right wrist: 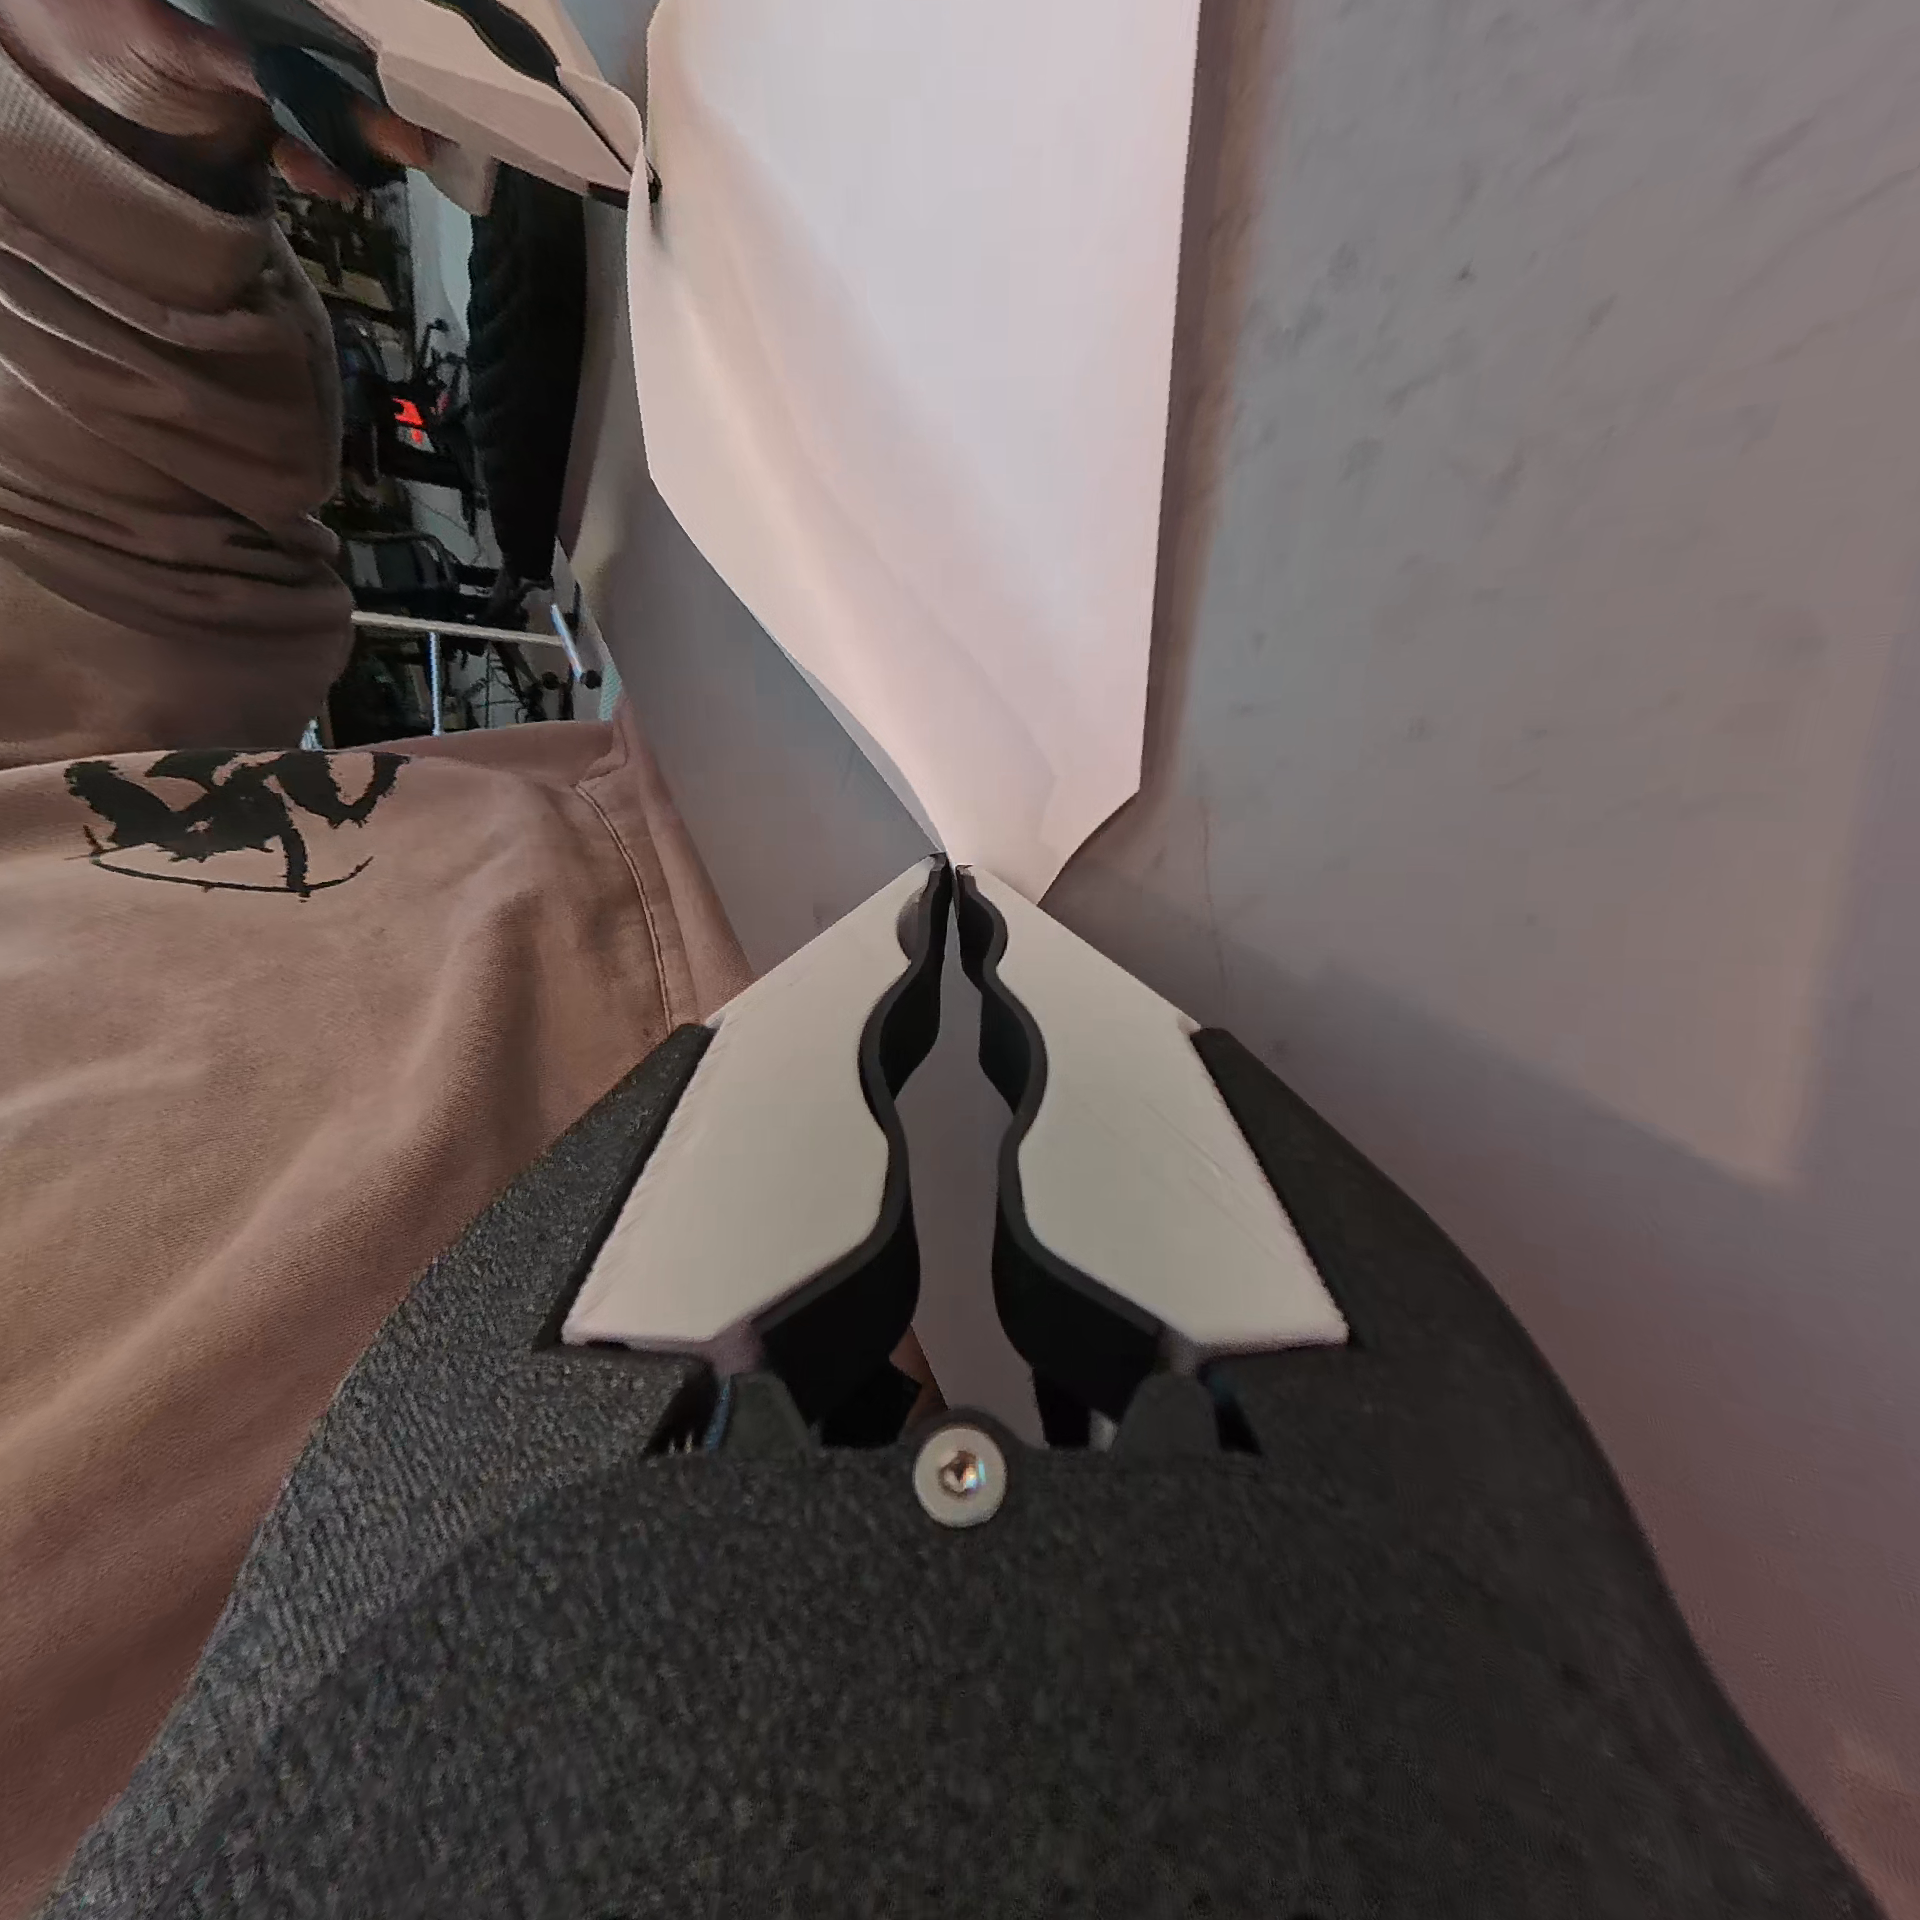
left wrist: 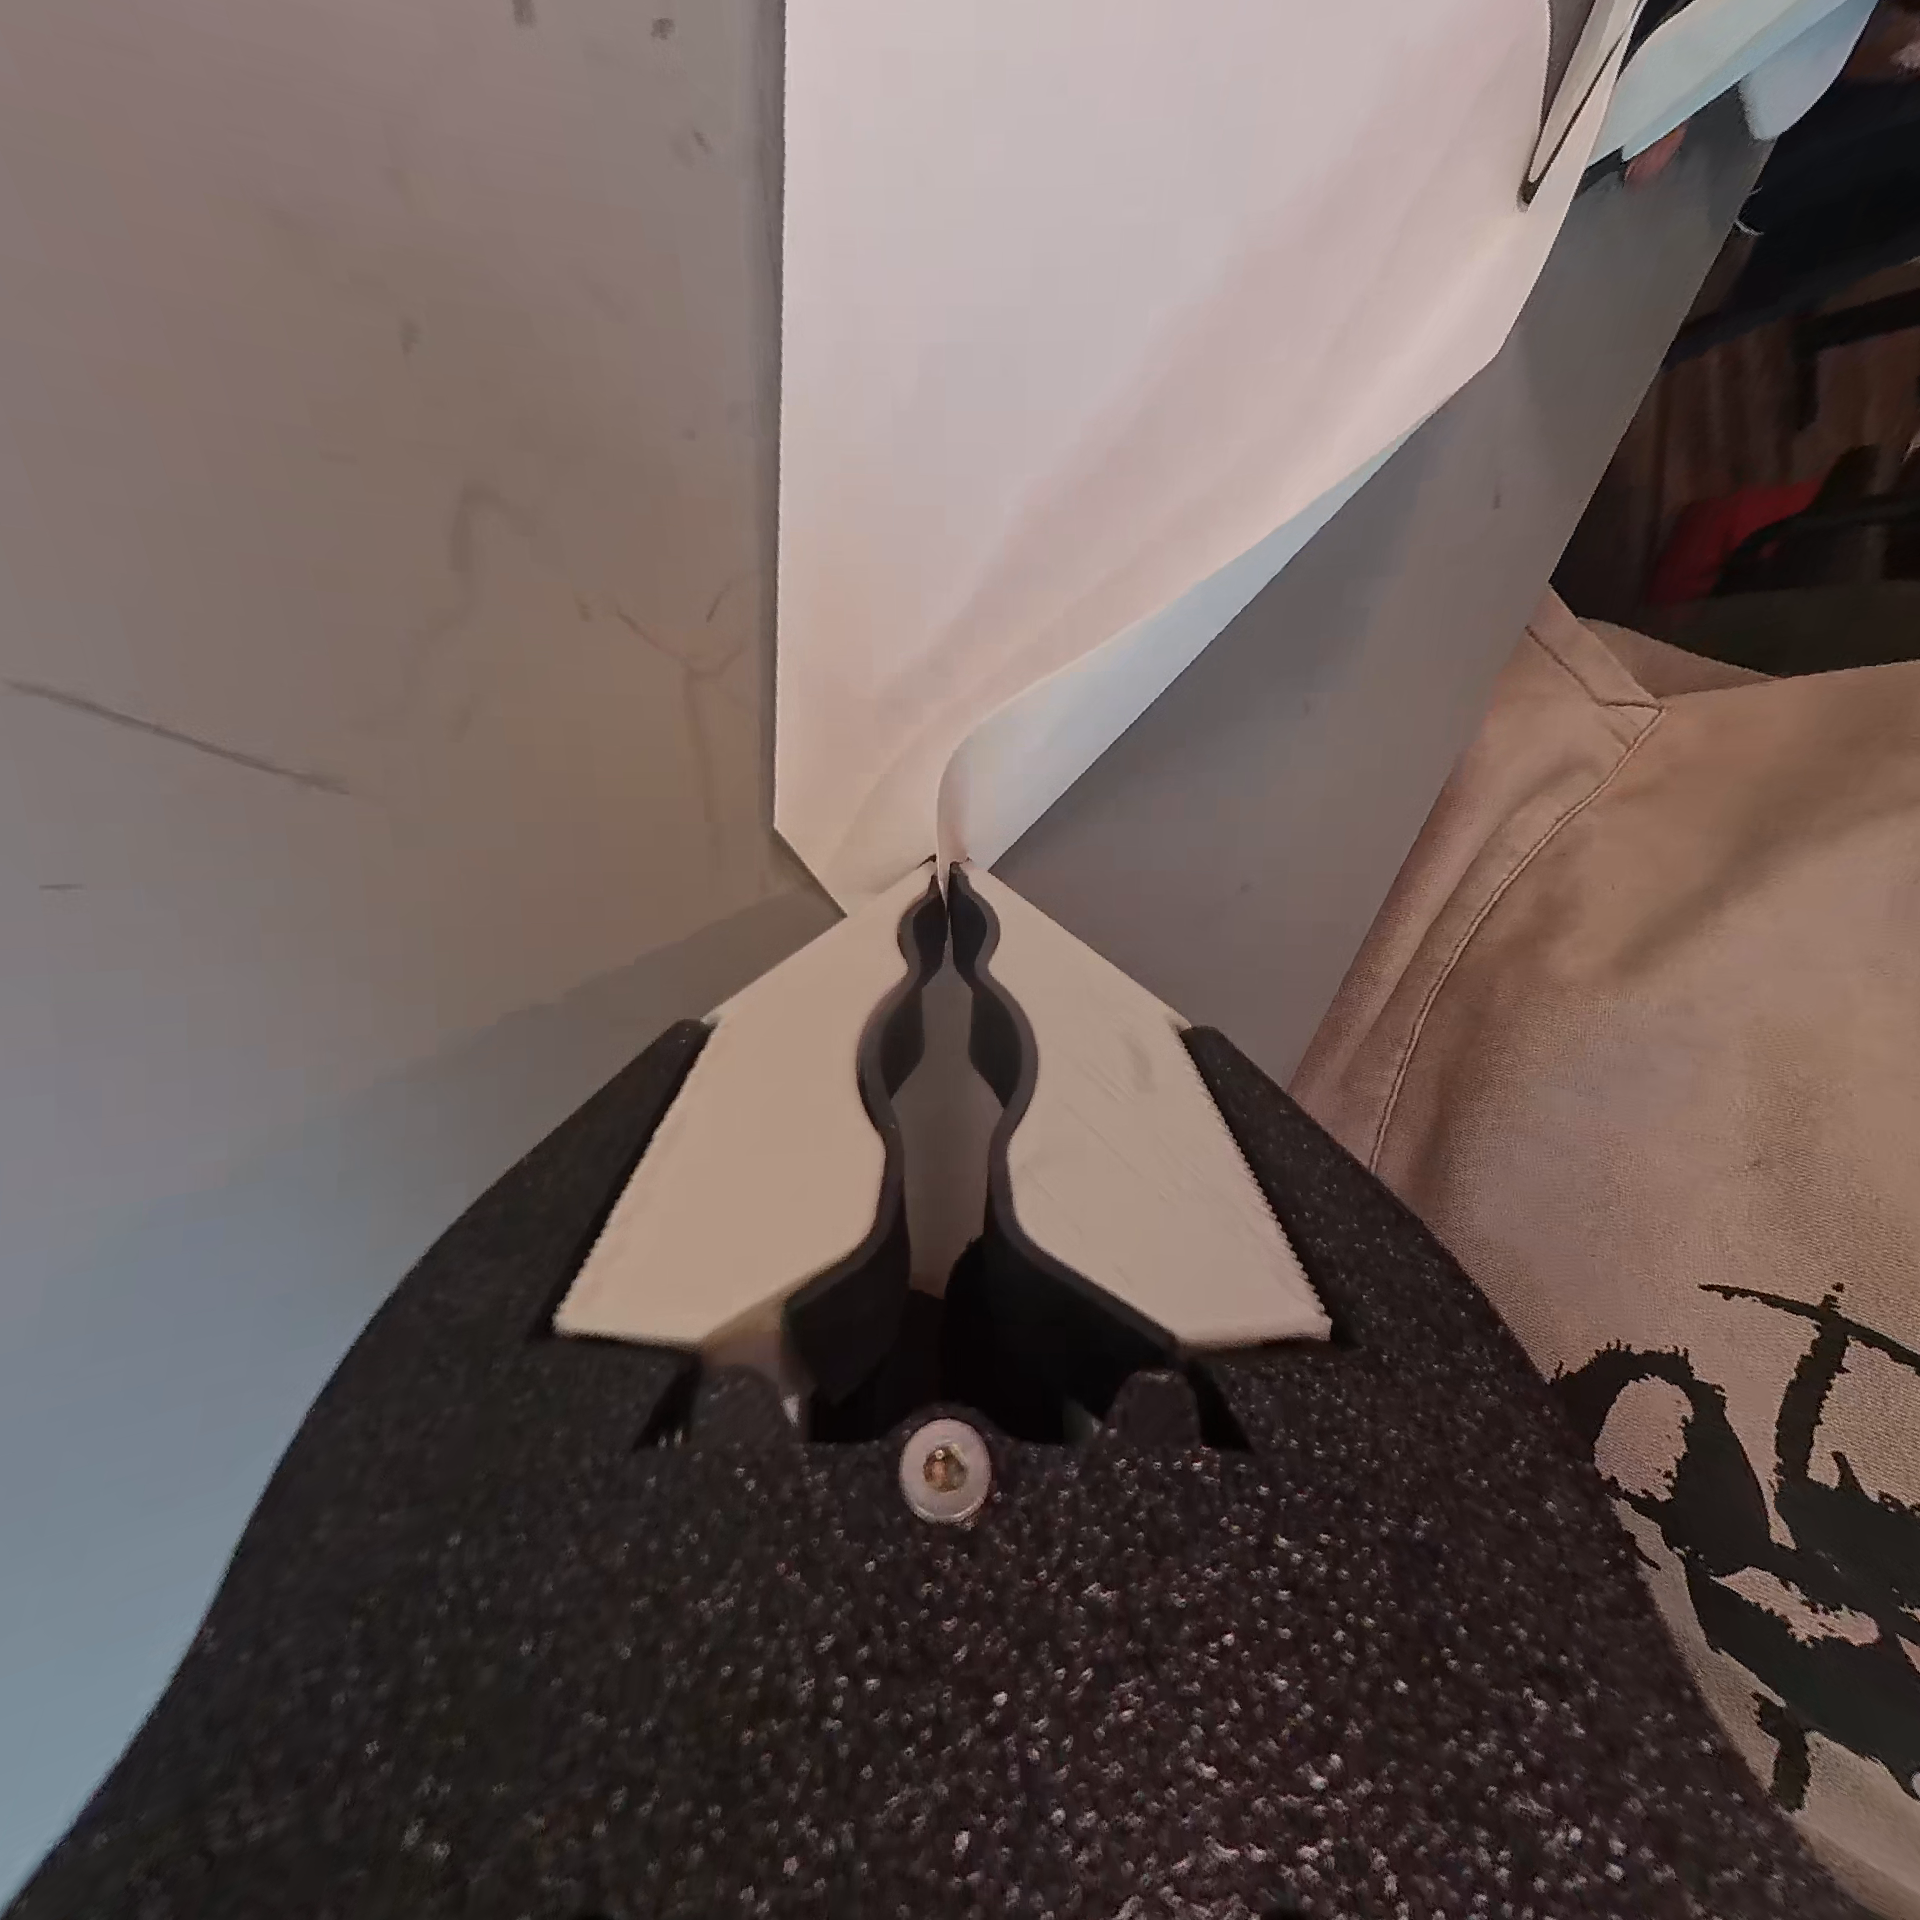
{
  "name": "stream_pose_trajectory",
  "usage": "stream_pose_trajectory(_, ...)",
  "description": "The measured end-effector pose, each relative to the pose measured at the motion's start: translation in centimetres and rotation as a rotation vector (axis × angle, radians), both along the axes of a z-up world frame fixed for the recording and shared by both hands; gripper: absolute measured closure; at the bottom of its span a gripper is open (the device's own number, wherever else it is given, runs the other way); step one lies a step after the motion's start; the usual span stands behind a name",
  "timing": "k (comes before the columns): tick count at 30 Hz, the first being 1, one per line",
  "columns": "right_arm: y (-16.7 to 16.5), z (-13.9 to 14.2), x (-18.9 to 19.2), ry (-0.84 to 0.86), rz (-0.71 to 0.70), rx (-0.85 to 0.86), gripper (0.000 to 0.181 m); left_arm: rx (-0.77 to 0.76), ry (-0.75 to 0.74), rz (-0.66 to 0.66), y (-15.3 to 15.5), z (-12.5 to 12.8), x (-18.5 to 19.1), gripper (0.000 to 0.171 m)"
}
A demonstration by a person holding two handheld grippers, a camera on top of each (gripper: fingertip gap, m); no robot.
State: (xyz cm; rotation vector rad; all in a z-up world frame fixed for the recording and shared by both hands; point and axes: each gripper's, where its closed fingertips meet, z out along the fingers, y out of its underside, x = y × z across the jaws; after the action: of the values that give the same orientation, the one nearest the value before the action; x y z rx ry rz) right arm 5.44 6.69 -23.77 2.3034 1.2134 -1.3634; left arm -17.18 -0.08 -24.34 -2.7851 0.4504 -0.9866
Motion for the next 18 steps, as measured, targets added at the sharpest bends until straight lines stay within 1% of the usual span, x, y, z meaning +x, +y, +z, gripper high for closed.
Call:
stream_pose_trajectory(9,0.5,0.2,0.9,0.025,-0.04,0.156,0.179,-0.057,0.015,-0.004,0.1,0.0,0.1,0.171)
stream_pose_trajectory(12,0.8,0.8,1.1,0.048,-0.064,0.231,0.174,-0.072,0.002,0.007,0.2,0.0,0.1,0.171)
stream_pose_trajectory(14,1.2,2.6,0.8,0.109,-0.072,0.35,0.163,-0.078,-0.008,0.018,0.2,0.0,0.1,0.171)
stream_pose_trajectory(16,1.5,5.6,0.3,0.204,-0.09,0.495,0.132,-0.083,-0.02,0.03,0.2,0.1,0.1,0.171)
stream_pose_trajectory(17,1.4,7.5,-0.2,0.271,-0.096,0.605,0.129,-0.086,-0.028,0.037,0.2,0.1,0.2,0.171)
stream_pose_trajectory(18,0.7,9.5,-0.9,0.35,-0.085,0.722,0.136,-0.088,-0.035,0.043,0.2,0.1,0.2,0.171)
